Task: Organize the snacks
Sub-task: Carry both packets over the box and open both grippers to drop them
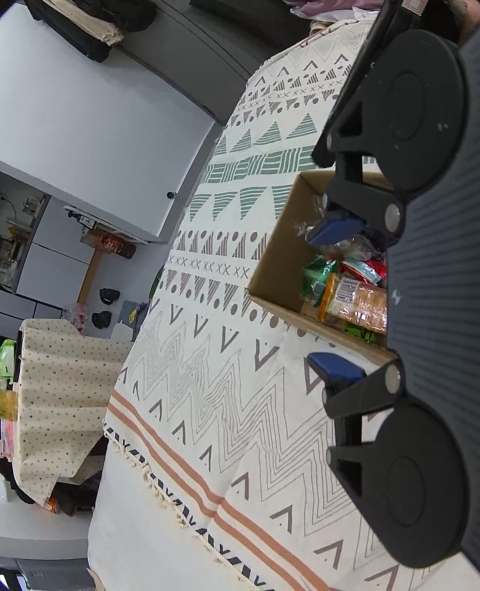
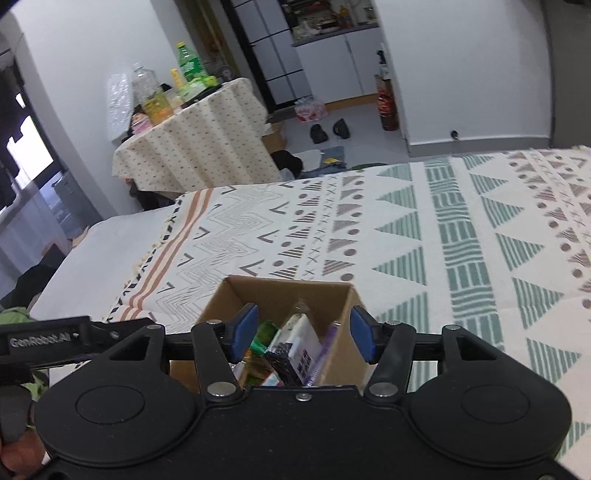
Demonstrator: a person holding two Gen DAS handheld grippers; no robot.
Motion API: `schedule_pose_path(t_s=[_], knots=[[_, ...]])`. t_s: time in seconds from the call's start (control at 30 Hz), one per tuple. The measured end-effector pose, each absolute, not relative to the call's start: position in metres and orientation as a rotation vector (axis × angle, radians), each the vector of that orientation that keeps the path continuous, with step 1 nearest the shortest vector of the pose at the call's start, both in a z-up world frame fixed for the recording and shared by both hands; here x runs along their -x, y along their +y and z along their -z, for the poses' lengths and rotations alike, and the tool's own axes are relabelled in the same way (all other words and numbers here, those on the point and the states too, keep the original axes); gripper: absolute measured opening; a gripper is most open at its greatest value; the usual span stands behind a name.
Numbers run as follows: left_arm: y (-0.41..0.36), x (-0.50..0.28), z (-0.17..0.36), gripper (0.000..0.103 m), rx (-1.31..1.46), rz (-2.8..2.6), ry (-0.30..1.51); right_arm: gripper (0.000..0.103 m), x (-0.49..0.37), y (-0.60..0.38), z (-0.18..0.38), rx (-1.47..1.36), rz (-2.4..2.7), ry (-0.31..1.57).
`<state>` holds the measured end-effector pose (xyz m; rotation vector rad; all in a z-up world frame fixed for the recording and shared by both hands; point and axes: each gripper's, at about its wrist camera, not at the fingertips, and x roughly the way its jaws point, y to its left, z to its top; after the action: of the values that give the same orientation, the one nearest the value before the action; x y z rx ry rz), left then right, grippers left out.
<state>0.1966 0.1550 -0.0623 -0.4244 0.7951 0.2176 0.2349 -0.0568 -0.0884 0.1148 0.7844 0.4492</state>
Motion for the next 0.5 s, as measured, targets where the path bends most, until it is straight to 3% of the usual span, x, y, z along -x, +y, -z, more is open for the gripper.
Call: schedule_pose_path(t_s=[0.13,0.5], knots=[[0.154,-0.197,0.054,0.078,0.419,-0.209,0.796,0.055,-0.228,-0.069,0.081,-0.117,-0.418,0.788],[0.138,-0.187,0.037,0.091,0.347,-0.163,0.843,0.063,-0.208,-0.082,0.058,-0.129,-0.424,0.787]])
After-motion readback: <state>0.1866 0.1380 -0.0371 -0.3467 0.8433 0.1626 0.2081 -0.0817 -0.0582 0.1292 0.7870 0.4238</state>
